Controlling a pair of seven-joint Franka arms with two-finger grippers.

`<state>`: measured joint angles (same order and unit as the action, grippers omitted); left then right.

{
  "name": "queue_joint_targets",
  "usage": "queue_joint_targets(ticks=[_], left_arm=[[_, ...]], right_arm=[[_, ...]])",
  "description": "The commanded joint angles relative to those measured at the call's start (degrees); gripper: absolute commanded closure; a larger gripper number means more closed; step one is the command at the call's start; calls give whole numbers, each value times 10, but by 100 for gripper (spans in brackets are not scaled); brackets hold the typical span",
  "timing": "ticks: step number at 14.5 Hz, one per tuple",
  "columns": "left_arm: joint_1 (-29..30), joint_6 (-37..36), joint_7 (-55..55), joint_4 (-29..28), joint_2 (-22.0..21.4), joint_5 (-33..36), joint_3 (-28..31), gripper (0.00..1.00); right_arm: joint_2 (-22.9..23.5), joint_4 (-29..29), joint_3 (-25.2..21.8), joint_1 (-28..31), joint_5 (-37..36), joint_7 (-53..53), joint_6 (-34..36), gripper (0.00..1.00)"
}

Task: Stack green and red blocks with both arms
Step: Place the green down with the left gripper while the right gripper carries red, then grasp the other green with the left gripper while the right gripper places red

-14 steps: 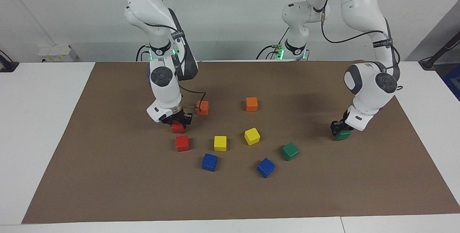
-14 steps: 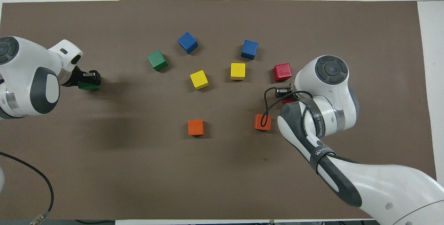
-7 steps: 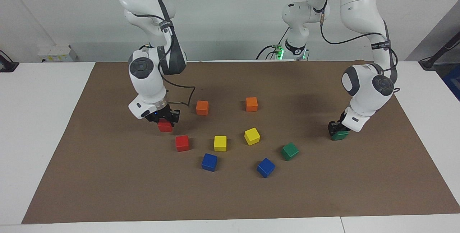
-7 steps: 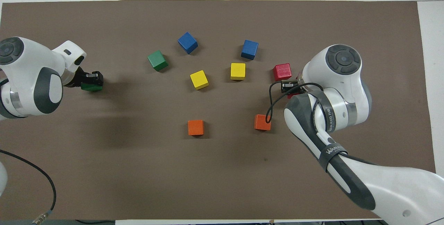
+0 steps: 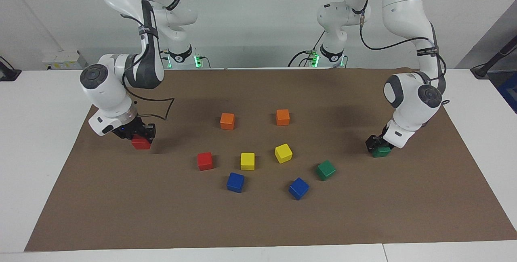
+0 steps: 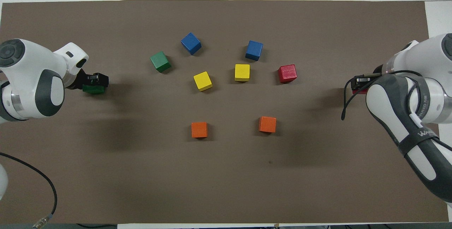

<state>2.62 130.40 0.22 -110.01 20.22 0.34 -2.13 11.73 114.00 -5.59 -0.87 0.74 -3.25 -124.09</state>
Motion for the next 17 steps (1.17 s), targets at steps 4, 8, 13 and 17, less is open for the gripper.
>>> queue_joint_targets(ticks=[4,8,13,17], left_arm=[[-40,-88,-106,140,27,-7,1,0],[-96,-175,-235,294,114,-4,3,0],[-153,-176,-361,346,154,-4,4,0],[-190,-154,-448,345,165,-3,6,0]], right_arm=[[-8,35,7,18,-2,-52,-33,100],[0,53,7,18,-2,-70,-65,100],[4,66,7,23,-4,-82,-87,100],[11,78,7,31,-5,-100,-117,100]])
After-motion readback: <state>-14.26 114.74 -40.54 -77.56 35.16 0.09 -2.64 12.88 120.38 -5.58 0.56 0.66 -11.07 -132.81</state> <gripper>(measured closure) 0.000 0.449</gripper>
